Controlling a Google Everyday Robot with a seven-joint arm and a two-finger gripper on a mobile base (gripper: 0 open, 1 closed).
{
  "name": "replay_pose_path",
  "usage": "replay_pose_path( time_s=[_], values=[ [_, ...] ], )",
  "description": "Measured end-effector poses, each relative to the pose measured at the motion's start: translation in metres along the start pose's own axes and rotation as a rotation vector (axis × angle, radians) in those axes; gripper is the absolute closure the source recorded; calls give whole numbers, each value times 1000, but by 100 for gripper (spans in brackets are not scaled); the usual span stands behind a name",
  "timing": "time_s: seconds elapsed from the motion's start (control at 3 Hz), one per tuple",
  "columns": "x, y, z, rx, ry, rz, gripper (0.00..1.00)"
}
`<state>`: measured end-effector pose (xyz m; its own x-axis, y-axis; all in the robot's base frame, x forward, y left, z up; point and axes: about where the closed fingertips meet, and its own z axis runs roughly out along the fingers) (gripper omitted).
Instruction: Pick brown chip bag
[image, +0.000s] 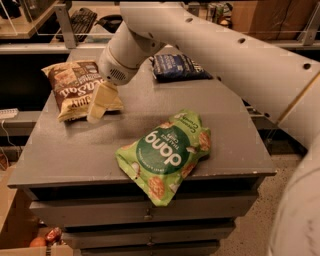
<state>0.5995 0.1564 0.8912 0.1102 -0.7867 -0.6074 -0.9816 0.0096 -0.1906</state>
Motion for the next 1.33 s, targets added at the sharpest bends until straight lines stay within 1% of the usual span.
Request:
replay_pose_path(
  time_s=[0.67,1.0,1.33],
  values=[
    [3,-31,59,-23,-52,50,2],
    [4,-38,68,-20,-68,52,24],
    [0,-39,72,-20,-92,45,46]
  ],
)
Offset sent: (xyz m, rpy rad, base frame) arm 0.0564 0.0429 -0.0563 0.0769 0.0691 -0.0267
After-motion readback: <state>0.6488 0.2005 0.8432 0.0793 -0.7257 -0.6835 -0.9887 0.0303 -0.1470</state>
